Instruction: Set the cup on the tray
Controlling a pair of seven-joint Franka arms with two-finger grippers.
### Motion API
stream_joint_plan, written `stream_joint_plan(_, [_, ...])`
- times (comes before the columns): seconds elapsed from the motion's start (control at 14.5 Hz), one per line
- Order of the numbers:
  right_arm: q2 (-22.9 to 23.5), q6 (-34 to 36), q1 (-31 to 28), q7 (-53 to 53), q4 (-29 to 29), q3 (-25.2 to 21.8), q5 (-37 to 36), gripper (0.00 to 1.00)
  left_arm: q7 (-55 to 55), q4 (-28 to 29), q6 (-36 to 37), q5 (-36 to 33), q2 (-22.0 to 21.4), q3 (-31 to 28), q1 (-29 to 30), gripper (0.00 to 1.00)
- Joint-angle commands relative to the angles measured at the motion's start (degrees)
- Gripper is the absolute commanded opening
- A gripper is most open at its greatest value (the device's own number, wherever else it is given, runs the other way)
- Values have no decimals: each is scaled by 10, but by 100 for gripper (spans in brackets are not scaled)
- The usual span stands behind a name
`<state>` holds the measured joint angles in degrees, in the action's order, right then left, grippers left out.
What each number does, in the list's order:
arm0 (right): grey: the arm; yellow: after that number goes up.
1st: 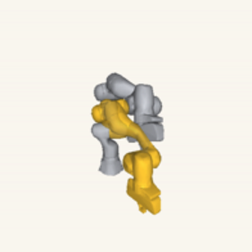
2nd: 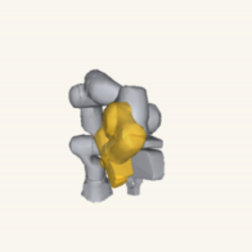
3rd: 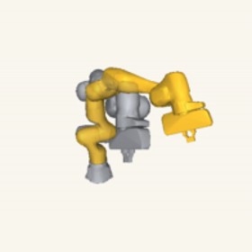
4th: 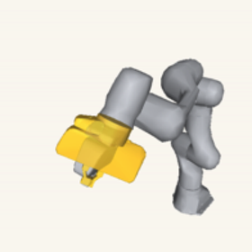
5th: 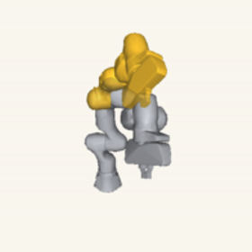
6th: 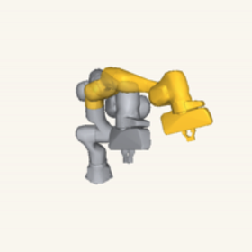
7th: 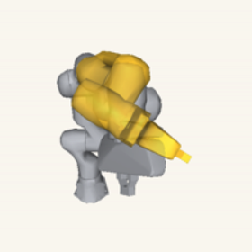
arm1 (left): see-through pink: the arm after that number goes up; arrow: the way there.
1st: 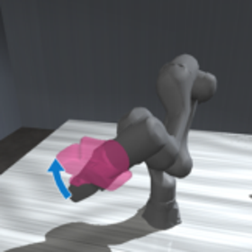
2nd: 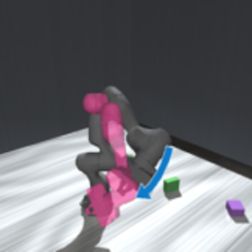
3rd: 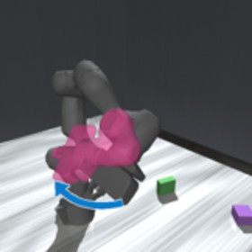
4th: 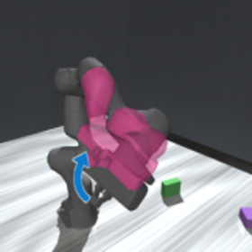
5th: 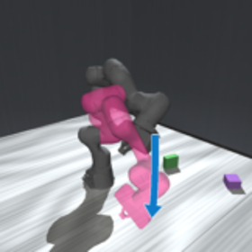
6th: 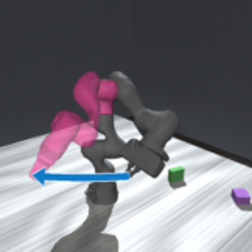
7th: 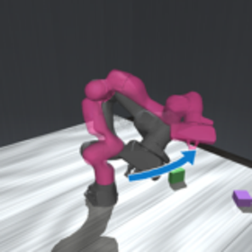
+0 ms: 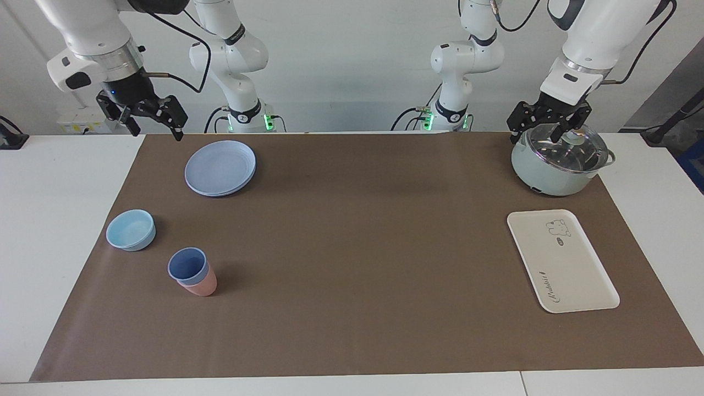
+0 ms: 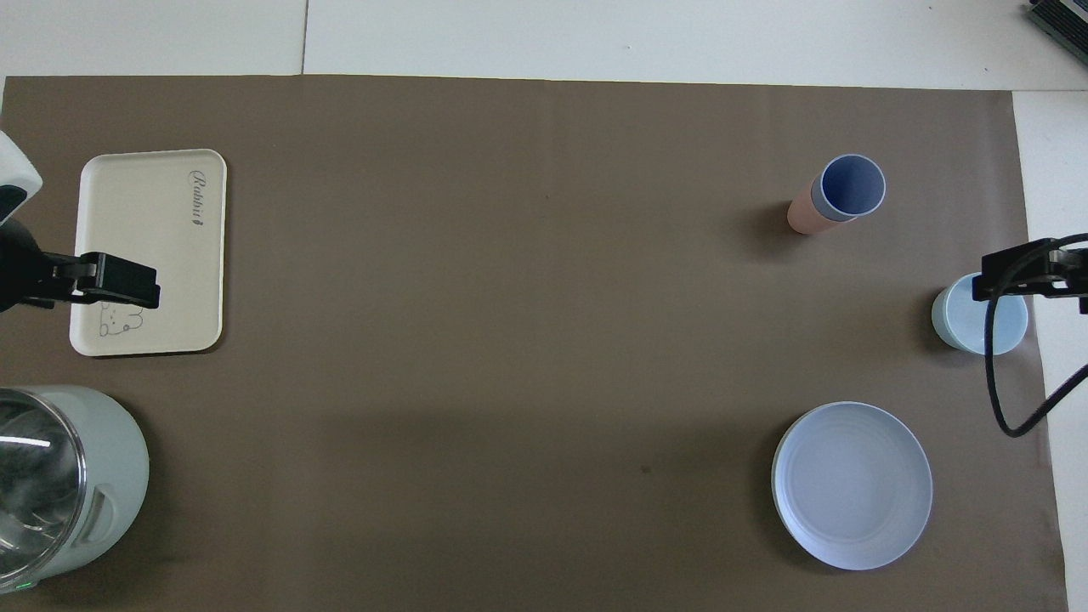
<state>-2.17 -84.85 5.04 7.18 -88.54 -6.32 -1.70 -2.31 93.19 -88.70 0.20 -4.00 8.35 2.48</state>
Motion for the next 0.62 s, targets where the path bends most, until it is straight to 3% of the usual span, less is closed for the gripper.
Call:
stream_joint_plan(0.0, [3, -1, 5, -3, 3, 0, -1, 100, 2, 5, 7, -10, -8, 4, 4, 100])
stream_joint_plan(0.28, [-3, -19, 5, -3, -15, 1, 0, 100, 2, 5, 6, -10, -8, 3, 4, 100])
stream_joint_plan(0.41, [-25, -81, 5, -23, -66, 1, 1, 100, 3, 6, 6, -10, -8, 3, 4, 100])
stream_joint_plan(0.55, [-34, -134, 1, -114, -99, 0, 1, 100, 5, 7, 6, -10, -9, 3, 5, 100])
